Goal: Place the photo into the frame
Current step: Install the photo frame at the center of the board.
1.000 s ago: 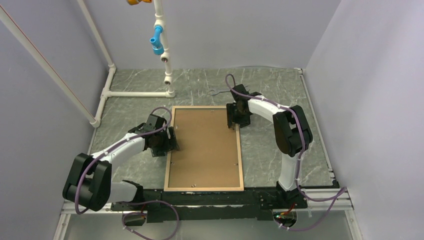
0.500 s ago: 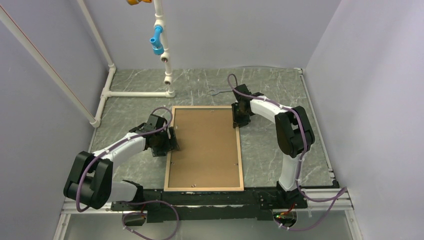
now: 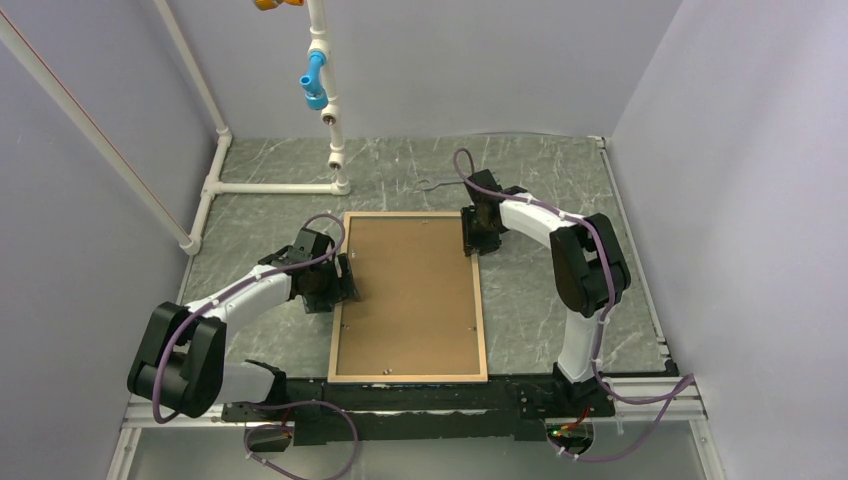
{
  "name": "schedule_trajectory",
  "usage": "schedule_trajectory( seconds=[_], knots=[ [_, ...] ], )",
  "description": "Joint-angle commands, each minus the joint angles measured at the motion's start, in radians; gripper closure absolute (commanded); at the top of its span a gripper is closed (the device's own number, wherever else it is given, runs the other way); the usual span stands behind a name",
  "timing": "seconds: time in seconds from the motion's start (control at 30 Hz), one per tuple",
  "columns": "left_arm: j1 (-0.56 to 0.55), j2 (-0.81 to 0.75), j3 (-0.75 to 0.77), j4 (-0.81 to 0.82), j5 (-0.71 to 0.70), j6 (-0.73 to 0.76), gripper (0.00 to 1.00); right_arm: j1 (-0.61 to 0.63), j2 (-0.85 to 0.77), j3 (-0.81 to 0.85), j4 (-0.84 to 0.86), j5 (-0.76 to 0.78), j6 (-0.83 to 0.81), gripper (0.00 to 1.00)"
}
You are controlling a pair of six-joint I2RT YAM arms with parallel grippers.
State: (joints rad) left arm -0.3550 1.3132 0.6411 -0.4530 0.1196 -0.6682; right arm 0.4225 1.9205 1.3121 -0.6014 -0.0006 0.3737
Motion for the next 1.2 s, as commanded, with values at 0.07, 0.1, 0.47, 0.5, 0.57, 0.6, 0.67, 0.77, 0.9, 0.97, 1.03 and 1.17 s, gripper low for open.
schedule_trajectory(
  seconds=[0.07,0.1,0.47,0.5,0.57,0.6,0.67,0.77,0.9,0.97,1.03,1.17],
  knots=[
    [0.006,0.017,0.057,-0.04,-0.046,0.037,0.18,0.002,-0.083,-0.045,0.0,-0.039,-0.014,0.24],
    [0.014,0.021,0.069,-0.044,-0.047,0.042,0.17,-0.005,-0.097,-0.055,0.012,-0.062,-0.008,0.17],
    [0.101,0.188,0.312,-0.087,-0.049,0.144,0.19,-0.066,-0.215,-0.193,0.083,-0.221,0.017,0.04],
    [0.104,0.208,0.336,-0.091,-0.062,0.148,0.19,-0.067,-0.224,-0.205,0.091,-0.226,0.02,0.04],
    [0.109,0.244,0.379,-0.088,-0.076,0.155,0.2,-0.068,-0.238,-0.225,0.1,-0.235,0.021,0.03],
    [0.111,0.265,0.406,-0.09,-0.081,0.157,0.21,-0.069,-0.242,-0.233,0.102,-0.238,0.023,0.03],
    [0.111,0.324,0.458,-0.107,-0.093,0.168,0.22,-0.069,-0.249,-0.246,0.105,-0.239,0.023,0.03],
    [0.112,0.39,0.521,-0.12,-0.116,0.178,0.25,-0.068,-0.254,-0.255,0.108,-0.245,0.026,0.03],
    [0.11,0.454,0.558,-0.121,-0.117,0.186,0.3,-0.07,-0.256,-0.265,0.113,-0.252,0.028,0.03],
    [0.109,0.469,0.562,-0.114,-0.117,0.187,0.32,-0.07,-0.254,-0.265,0.114,-0.251,0.028,0.03],
    [0.103,0.476,0.557,-0.103,-0.117,0.189,0.33,-0.071,-0.252,-0.266,0.114,-0.251,0.028,0.03],
    [0.085,0.495,0.562,-0.095,-0.117,0.19,0.32,-0.069,-0.25,-0.267,0.116,-0.254,0.028,0.03]
  ],
)
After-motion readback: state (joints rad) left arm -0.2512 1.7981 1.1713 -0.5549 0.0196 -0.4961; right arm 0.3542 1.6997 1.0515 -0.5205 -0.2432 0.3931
